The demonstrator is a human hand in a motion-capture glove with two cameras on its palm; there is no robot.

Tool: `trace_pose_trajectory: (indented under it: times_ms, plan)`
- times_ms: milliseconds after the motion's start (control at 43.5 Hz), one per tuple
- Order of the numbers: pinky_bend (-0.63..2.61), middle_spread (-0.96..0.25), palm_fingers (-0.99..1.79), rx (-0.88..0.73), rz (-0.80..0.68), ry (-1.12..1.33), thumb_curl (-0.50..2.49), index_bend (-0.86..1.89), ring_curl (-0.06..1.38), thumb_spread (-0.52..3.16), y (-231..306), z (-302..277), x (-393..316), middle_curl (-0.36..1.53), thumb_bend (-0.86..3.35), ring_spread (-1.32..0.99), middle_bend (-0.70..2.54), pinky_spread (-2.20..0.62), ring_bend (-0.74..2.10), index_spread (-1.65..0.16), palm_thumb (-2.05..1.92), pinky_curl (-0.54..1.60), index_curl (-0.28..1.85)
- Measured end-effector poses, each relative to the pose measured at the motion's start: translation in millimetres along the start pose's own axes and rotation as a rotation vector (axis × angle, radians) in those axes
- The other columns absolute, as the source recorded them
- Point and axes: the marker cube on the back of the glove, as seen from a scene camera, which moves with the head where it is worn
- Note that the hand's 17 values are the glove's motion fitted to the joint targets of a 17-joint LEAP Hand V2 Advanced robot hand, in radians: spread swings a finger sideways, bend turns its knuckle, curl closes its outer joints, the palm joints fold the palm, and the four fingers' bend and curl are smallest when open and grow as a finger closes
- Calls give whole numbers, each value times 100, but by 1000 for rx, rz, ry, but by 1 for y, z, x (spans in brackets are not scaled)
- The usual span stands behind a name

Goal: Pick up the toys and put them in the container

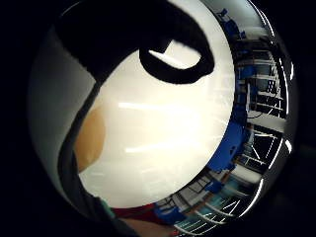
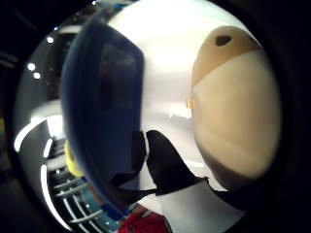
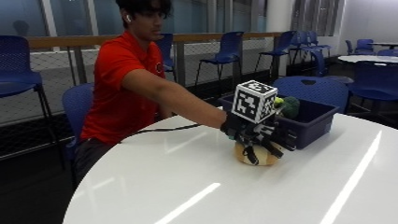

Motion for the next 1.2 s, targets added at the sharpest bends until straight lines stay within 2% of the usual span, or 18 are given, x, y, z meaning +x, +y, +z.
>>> trace_pose_trajectory:
  times_ms: [161,253,368,575,805,943,966,1035,1058,1081,1127,1150,1196]
  plan:
    - [118,-6,-18,-43,17,-4,24,5,33,109,-5,20,5,23,-2,-2,11,8,20,-31,0,43,8]
    - [125,-5,-12,-61,17,17,26,5,36,113,-6,23,4,22,1,-3,11,6,33,-32,6,44,7]
    - [122,-6,-3,-83,18,34,28,11,40,118,-6,21,3,22,1,-7,14,3,50,-35,9,44,8]
    - [109,-12,35,-70,20,52,32,19,44,131,-2,22,-1,25,5,-24,21,-16,73,-39,19,37,14]
    - [110,-23,65,13,21,84,40,13,46,145,-3,23,-8,31,14,-36,34,-35,80,-39,34,38,15]
    - [109,-30,84,137,-6,71,51,21,48,128,-4,24,-9,36,19,-46,43,-38,84,-38,53,39,19]
    - [110,-31,96,169,-14,77,53,26,50,125,-4,24,-10,38,20,-47,47,-38,87,-38,56,40,21]
    - [110,-34,110,255,-37,103,58,33,51,117,-5,23,-10,40,20,-49,51,-38,90,-39,59,40,22]
    - [109,-35,113,269,-43,108,59,35,52,114,-5,23,-10,42,20,-50,54,-39,92,-39,60,41,24]
    - [109,-35,105,275,-50,108,60,35,53,112,-6,23,-10,42,19,-50,52,-39,92,-39,61,42,24]
    - [107,-37,119,273,-61,99,63,45,57,106,-7,22,-10,47,19,-51,62,-39,98,-39,61,43,29]
    - [110,-37,109,268,-66,91,64,43,56,105,-7,22,-9,47,19,-51,60,-39,97,-39,62,44,29]
    - [106,-39,119,254,-75,72,67,52,60,100,-8,21,-8,52,18,-52,70,-40,103,-39,61,44,33]
